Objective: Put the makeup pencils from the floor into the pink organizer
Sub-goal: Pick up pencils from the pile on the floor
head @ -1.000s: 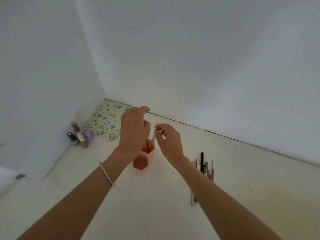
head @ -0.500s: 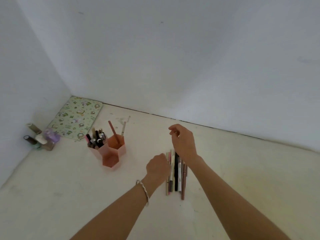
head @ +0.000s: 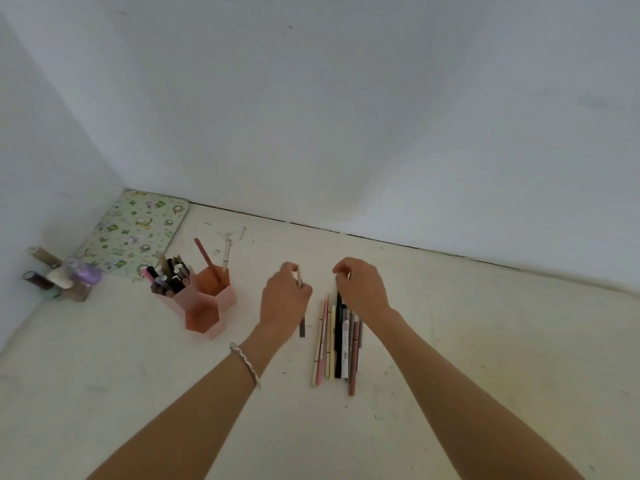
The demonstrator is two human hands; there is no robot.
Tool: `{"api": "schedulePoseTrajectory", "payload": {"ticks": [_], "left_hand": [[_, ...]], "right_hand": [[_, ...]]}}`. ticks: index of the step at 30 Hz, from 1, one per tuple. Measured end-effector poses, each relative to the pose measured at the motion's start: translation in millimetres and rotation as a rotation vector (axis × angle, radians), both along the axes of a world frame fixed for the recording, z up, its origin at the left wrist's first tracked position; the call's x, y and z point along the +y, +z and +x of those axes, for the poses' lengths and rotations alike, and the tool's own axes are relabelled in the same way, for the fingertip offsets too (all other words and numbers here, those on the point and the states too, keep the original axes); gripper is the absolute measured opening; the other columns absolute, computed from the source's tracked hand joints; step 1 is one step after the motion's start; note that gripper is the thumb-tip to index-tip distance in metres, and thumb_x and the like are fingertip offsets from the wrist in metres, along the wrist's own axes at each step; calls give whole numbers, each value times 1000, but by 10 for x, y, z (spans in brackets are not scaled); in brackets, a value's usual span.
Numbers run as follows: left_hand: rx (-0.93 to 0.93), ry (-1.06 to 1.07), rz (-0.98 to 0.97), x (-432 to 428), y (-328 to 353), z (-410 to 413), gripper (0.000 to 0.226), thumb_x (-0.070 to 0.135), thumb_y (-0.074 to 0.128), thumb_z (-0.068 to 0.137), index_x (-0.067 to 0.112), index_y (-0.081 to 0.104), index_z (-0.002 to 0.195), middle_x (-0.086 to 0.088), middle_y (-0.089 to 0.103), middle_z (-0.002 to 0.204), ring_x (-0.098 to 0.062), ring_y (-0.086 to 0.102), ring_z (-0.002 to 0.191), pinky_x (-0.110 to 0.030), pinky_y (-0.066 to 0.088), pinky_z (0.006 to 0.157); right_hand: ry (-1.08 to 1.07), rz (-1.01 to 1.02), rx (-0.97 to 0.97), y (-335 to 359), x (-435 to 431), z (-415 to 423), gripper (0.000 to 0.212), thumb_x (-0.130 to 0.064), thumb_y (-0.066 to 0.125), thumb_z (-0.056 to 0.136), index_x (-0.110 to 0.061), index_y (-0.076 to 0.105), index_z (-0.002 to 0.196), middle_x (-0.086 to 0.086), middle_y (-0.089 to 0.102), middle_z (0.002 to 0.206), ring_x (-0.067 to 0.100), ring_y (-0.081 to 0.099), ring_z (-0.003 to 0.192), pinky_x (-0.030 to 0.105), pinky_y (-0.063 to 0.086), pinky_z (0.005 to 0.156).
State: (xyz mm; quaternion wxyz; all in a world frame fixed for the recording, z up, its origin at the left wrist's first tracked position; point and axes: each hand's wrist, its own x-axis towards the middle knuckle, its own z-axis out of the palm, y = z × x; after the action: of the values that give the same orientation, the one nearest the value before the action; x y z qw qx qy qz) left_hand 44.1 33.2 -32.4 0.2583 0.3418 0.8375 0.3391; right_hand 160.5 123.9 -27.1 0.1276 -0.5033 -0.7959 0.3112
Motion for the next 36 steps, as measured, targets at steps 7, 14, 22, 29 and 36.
{"api": "schedulePoseTrajectory", "payload": {"ticks": [7,14,22,29,36], "left_hand": [[-3,63,273,2,371,-276,32,13,64,88,18,53,118,8,61,80,-5,60,67,-9,44,49],[12,64,328,-101,383,-423,53,10,60,90,25,42,138,8,58,84,-6,63,74,-13,47,59],[150,173,470,-207,673,-1043,47,8,60,89,27,48,130,3,56,97,-7,63,74,-18,52,60],[585,-29,110,-370,737,-1375,33,12,60,90,17,50,121,-4,60,92,-20,59,79,-34,51,71],[688,-83,-127,-455,778,-1563,39,43,54,95,21,54,128,-5,64,114,-26,51,117,-39,39,98]], "right_hand": [[100,161,-598,-252,-198,-209,14,-17,47,92,-13,58,84,4,59,96,24,54,97,31,37,80],[-10,-7,-480,-387,-255,-271,30,-7,46,89,-14,35,62,6,54,83,22,54,83,31,45,72],[-251,-49,99,38,-92,-471,39,-22,58,82,-10,42,48,6,33,47,19,29,45,26,25,47],[-337,-81,460,565,-118,-860,20,-25,60,85,-7,66,81,6,56,75,12,46,59,24,37,60],[-434,-72,704,712,-409,-1185,10,-29,62,90,-21,63,84,0,62,93,10,54,76,16,41,67]]}}
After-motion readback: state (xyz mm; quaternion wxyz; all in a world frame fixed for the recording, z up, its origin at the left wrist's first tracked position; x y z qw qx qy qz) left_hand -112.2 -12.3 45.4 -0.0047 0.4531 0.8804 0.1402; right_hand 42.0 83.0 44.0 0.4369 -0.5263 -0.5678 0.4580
